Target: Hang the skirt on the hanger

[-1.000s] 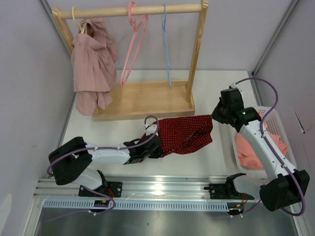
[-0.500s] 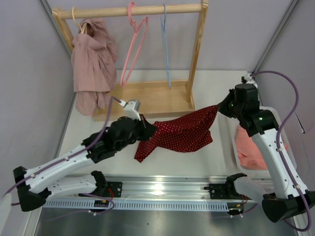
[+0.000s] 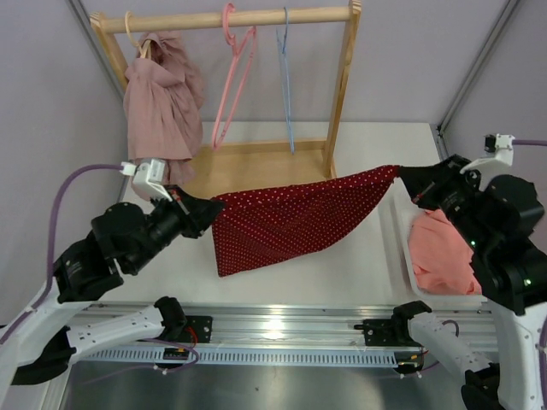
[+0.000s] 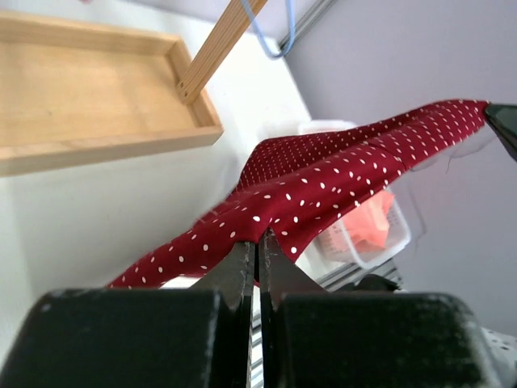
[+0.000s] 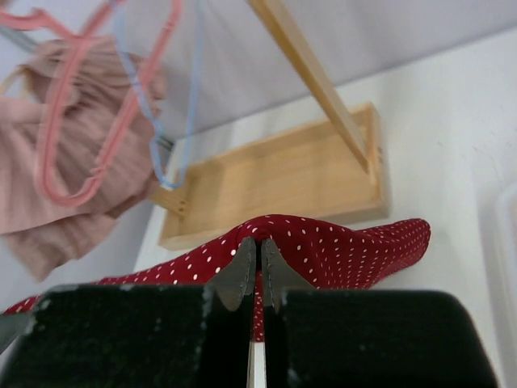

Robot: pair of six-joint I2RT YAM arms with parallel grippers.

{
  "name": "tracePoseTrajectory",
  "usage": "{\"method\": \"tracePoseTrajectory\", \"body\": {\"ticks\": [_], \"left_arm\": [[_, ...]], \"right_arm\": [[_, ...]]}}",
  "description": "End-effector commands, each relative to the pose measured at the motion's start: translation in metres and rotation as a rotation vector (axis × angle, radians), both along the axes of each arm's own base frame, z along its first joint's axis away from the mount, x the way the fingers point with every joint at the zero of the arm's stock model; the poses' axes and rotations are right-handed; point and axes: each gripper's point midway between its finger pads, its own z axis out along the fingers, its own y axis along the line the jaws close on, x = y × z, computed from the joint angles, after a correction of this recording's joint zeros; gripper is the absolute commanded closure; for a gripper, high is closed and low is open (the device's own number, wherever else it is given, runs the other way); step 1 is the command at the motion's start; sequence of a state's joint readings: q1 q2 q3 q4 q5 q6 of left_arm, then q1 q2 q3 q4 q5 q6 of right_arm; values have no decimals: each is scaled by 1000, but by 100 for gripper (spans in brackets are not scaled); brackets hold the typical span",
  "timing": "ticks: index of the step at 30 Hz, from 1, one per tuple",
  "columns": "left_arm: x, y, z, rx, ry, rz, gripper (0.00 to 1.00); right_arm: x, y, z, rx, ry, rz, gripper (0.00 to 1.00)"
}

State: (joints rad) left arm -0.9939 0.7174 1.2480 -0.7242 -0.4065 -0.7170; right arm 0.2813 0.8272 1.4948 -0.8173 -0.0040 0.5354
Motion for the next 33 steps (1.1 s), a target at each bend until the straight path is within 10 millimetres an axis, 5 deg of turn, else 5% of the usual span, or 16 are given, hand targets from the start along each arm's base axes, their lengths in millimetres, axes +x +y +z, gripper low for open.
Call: {"method": "tracePoseTrajectory", "body": {"ticks": [1,6,10,14,18,19,25,33], "left_arm": [[-6,31,18,28,-45,51,100],[-14,41,43,-8,-63,45,100],[-8,39,45,19,-49,71,100],[14,30,32,93,-22,133,100],[52,10,0,118,60,116,100],[65,3,-23,126,94,112,100],[133,2,-97,153,247,130,100],[171,14,-134,215,297,192,100]], "right_arm": [[-22,-6,50,-12,-177,18,100],[-43,-5,83,4,-261,59,100],[-22,0,77,-6,-183,50,100],[29,9,36,-49,-36,27,100],[85,23,-29,-102,150,30,100],[104,27,-59,-118,219,29,100],[168,27,-150,-80,385,31,100],[190,32,-172,-60,402,58,100]]}}
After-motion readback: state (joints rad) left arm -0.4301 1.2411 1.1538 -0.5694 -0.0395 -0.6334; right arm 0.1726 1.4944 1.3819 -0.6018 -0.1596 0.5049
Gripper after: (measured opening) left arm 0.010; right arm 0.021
